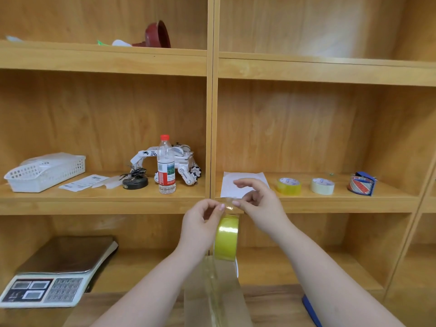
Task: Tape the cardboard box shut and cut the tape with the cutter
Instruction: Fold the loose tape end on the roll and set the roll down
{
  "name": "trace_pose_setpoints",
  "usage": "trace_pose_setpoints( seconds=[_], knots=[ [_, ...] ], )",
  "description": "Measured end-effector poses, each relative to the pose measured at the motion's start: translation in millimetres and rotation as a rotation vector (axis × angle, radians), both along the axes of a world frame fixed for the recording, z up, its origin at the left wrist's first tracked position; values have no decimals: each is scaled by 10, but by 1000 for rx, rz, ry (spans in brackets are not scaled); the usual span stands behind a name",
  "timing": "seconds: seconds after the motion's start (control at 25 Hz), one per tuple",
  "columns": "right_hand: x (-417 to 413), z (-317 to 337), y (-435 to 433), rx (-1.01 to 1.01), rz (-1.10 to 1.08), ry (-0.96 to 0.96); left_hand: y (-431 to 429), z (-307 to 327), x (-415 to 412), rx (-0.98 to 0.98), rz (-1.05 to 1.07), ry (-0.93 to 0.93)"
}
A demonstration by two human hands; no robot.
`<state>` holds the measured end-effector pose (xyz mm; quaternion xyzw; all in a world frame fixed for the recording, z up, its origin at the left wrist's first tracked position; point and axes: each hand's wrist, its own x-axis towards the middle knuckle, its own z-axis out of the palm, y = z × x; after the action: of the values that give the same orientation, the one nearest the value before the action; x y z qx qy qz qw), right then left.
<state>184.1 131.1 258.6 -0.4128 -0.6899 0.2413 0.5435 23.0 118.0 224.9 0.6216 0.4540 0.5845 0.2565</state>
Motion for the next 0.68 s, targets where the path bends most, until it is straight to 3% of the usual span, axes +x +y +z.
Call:
trace_pose_setpoints(
  seconds=[0.2,0.68],
  knots=[
    [-61,-201,-169,-195,141,363,-56,1,73,41,15,-71],
    [-108,-241,-283,-49,114,531,-95,-48,142,37,-22,-221]
  ],
)
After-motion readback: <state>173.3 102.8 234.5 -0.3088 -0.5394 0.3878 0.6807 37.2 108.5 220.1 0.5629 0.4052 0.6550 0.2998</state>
